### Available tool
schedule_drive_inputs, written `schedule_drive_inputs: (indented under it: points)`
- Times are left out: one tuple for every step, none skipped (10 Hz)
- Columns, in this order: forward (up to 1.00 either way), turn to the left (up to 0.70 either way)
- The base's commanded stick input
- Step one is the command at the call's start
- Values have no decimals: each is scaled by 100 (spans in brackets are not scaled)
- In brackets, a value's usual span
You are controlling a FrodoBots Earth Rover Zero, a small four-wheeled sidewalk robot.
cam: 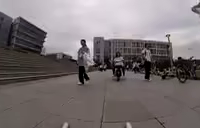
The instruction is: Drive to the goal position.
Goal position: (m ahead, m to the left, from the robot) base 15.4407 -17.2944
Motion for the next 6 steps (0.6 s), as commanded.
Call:
schedule_drive_inputs:
  points:
    - [45, 0]
    - [45, 0]
    - [45, 0]
    - [45, 0]
    - [45, 0]
    - [45, 0]
